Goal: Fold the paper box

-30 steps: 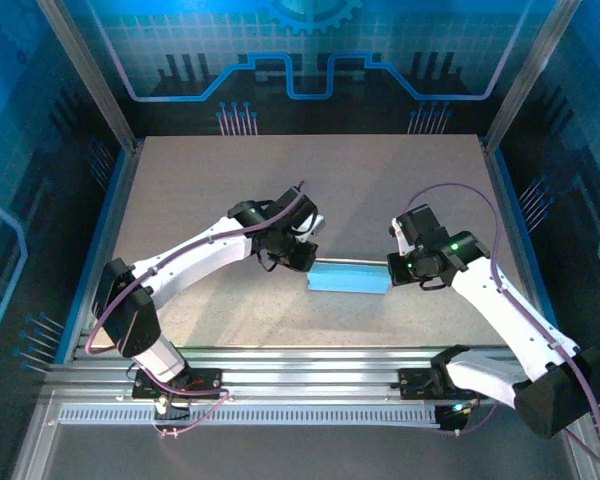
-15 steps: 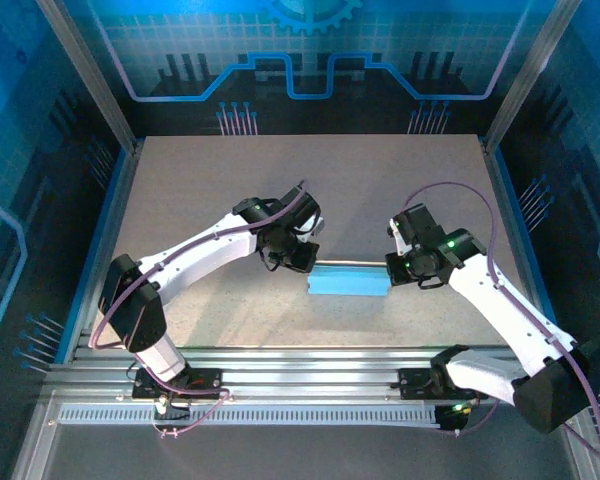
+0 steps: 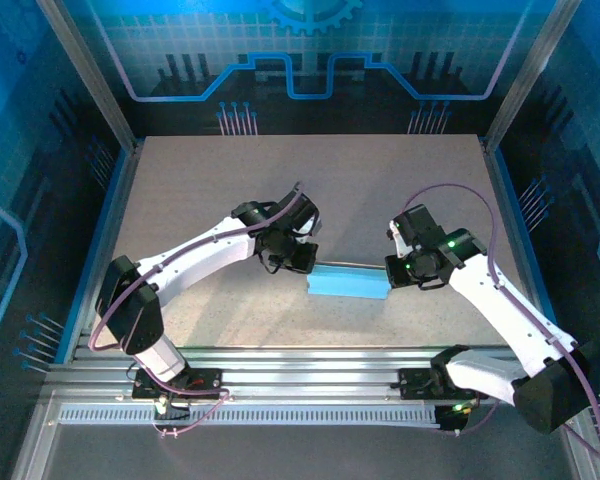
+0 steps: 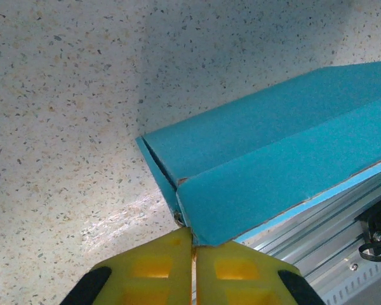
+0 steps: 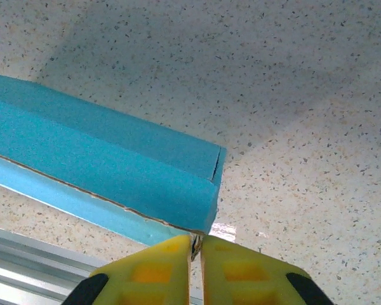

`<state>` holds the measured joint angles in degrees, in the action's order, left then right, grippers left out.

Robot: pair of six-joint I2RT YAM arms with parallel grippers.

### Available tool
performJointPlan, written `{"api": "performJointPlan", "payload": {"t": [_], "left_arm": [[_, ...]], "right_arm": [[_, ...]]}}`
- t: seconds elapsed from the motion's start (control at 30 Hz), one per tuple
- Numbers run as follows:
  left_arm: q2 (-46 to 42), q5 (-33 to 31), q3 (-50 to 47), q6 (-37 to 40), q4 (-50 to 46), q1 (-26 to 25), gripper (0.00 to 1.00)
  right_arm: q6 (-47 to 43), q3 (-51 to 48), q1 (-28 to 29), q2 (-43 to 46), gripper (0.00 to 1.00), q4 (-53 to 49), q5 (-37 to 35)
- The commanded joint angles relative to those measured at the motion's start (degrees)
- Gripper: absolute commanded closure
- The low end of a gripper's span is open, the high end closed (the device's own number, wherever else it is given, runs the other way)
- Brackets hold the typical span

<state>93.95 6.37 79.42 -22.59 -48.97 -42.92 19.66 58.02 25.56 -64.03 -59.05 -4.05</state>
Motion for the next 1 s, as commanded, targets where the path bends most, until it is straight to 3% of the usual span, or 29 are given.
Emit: {"api": "performJointPlan", "payload": {"t": [0.0, 0.67, 0.97], "left_arm": [[-0.42, -1.16, -1.91, -0.79, -0.88, -0.11, 0.91], [-0.43, -4.70, -2.03, -1.28, -1.74, -1.21, 0.90], [0.00, -4.27, -0.86, -1.38, -1.96, -1.35, 0.90]], "right_arm": [[0.29, 2.19, -0.16, 1.02, 0.85, -1.75, 2.83], [0.27, 3.94, -4.21, 0.91, 0.84, -4.52, 10.27], [-0.23, 4.61, -4.49, 1.89, 0.66, -6.63, 4.08]]}}
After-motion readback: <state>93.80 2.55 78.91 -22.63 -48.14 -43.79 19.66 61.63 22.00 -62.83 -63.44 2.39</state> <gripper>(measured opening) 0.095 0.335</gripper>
